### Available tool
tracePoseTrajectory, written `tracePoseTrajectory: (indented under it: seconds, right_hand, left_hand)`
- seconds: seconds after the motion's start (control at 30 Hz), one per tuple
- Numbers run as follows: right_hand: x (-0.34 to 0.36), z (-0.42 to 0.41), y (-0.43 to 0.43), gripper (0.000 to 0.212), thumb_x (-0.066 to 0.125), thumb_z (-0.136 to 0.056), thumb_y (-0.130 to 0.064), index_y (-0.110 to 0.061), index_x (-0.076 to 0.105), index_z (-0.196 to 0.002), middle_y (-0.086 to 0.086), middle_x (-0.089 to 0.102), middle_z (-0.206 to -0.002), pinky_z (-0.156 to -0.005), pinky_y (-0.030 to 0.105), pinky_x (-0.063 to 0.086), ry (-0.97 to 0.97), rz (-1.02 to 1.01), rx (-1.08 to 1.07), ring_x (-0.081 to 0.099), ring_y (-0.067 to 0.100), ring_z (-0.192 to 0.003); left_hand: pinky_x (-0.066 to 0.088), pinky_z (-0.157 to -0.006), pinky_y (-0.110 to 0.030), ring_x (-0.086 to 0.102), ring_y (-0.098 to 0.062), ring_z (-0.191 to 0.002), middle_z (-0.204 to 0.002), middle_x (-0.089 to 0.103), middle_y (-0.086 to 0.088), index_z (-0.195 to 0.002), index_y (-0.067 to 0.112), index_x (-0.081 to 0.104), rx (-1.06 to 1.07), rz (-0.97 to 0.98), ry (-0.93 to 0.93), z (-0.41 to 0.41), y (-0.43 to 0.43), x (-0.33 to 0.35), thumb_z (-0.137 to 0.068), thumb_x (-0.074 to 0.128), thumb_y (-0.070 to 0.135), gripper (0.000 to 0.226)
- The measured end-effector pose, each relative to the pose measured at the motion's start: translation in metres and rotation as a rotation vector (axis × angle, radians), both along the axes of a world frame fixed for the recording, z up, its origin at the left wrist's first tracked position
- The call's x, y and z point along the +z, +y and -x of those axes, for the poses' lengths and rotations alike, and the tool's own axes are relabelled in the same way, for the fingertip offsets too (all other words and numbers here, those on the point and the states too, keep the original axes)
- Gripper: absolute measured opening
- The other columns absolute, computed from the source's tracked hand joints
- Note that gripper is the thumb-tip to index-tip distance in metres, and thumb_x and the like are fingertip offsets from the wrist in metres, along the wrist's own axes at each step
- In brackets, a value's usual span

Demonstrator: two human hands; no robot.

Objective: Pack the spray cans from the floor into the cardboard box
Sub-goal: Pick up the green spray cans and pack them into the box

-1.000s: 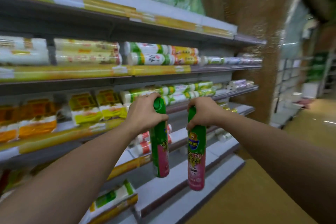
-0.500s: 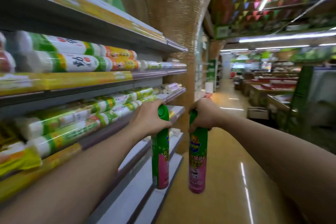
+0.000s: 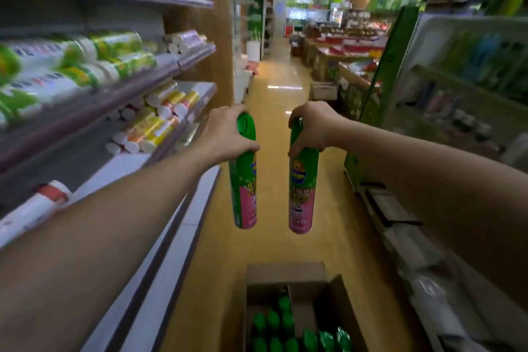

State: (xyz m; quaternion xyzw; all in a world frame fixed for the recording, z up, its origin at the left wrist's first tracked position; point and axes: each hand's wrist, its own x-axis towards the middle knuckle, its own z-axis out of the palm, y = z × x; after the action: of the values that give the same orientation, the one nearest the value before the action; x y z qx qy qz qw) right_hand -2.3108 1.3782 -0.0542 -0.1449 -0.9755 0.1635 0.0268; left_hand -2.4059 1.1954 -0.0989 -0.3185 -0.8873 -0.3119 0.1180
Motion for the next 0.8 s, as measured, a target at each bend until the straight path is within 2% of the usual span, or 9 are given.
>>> tracePoseTrajectory:
  seconds: [0.13, 0.23, 0.33, 0.43, 0.5, 0.57, 0.63, 0.73, 0.8]
  right_hand:
    - [-0.041, 0.022, 0.026, 0.063, 0.094, -0.066, -0.026, -0.013, 0.062, -0.118, 0.003, 0.058, -0.099, -0.055, 0.032, 0.062, -0.067, -0.011, 0.009, 0.065, 0.022, -0.082]
    - [-0.08, 0.039, 0.044, 0.064, 0.094, -0.064, -0.03, -0.014, 0.062, -0.117, 0.004, 0.061, -0.105, -0.056, 0.029, 0.06, -0.105, -0.021, 0.053, 0.063, 0.021, -0.086]
    - [-0.121, 0.054, 0.062, 0.065, 0.093, -0.065, -0.03, -0.013, 0.063, -0.121, 0.002, 0.061, -0.108, -0.065, 0.025, 0.057, -0.129, 0.021, 0.062, 0.061, 0.02, -0.092]
    - [-0.165, 0.072, 0.075, 0.065, 0.091, -0.068, -0.026, -0.01, 0.062, -0.125, 0.004, 0.062, -0.112, -0.074, 0.028, 0.059, -0.193, 0.083, 0.034, 0.061, 0.02, -0.097]
    - [-0.2, 0.089, 0.083, 0.062, 0.09, -0.07, -0.022, -0.009, 0.061, -0.123, 0.004, 0.058, -0.11, -0.073, 0.028, 0.058, -0.234, 0.143, 0.008, 0.059, 0.02, -0.098]
    - [-0.239, 0.104, 0.087, 0.057, 0.09, -0.071, -0.022, -0.01, 0.061, -0.118, 0.002, 0.054, -0.107, -0.071, 0.027, 0.055, -0.27, 0.155, -0.013, 0.056, 0.019, -0.097]
    - [-0.285, 0.119, 0.09, 0.054, 0.09, -0.071, -0.023, -0.012, 0.061, -0.115, 0.003, 0.05, -0.109, -0.077, 0.031, 0.058, -0.316, 0.147, -0.038, 0.055, 0.021, -0.098]
    - [-0.358, 0.139, 0.094, 0.055, 0.088, -0.071, -0.022, -0.011, 0.062, -0.118, 0.005, 0.045, -0.109, -0.08, 0.037, 0.058, -0.371, 0.155, -0.094, 0.056, 0.027, -0.097]
    - [-0.407, 0.147, 0.096, 0.054, 0.084, -0.073, -0.022, -0.012, 0.059, -0.12, 0.006, 0.045, -0.108, -0.078, 0.037, 0.054, -0.418, 0.187, -0.123, 0.056, 0.029, -0.098]
  left_hand:
    - [0.048, -0.076, -0.032, 0.059, -0.022, -0.101, -0.114, 0.061, -0.005, -0.122, 0.017, 0.062, -0.027, 0.067, -0.059, 0.017, 0.035, -0.037, -0.059, 0.095, 0.044, 0.076]
    - [0.053, -0.079, -0.035, 0.057, -0.024, -0.102, -0.116, 0.059, -0.007, -0.121, 0.017, 0.059, -0.029, 0.116, -0.118, 0.032, 0.057, -0.065, -0.06, 0.095, 0.042, 0.074]
    - [0.047, -0.078, -0.034, 0.052, -0.023, -0.102, -0.116, 0.053, -0.005, -0.128, 0.016, 0.056, -0.058, 0.203, -0.19, 0.047, 0.08, -0.1, -0.063, 0.094, 0.041, 0.079]
    - [0.053, -0.086, -0.039, 0.054, -0.025, -0.107, -0.12, 0.056, -0.005, -0.132, 0.019, 0.055, -0.073, 0.308, -0.246, 0.065, 0.097, -0.143, -0.062, 0.093, 0.046, 0.084]
    - [0.056, -0.085, -0.043, 0.058, -0.027, -0.105, -0.118, 0.058, -0.006, -0.13, 0.02, 0.056, -0.083, 0.362, -0.31, 0.081, 0.107, -0.178, -0.063, 0.091, 0.049, 0.081]
    - [0.058, -0.077, -0.042, 0.059, -0.027, -0.098, -0.11, 0.058, -0.005, -0.123, 0.02, 0.057, -0.104, 0.401, -0.394, 0.099, 0.116, -0.219, -0.063, 0.091, 0.048, 0.074]
    - [0.055, -0.07, -0.038, 0.059, -0.026, -0.093, -0.105, 0.058, -0.004, -0.116, 0.021, 0.057, -0.137, 0.453, -0.449, 0.117, 0.124, -0.265, -0.062, 0.091, 0.047, 0.069]
    - [0.046, -0.069, -0.034, 0.058, -0.027, -0.097, -0.109, 0.058, -0.005, -0.123, 0.02, 0.055, -0.195, 0.542, -0.52, 0.137, 0.13, -0.339, -0.065, 0.09, 0.042, 0.071]
    - [0.046, -0.072, -0.035, 0.058, -0.03, -0.102, -0.112, 0.056, -0.005, -0.126, 0.019, 0.054, -0.245, 0.591, -0.598, 0.147, 0.13, -0.39, -0.07, 0.088, 0.039, 0.068]
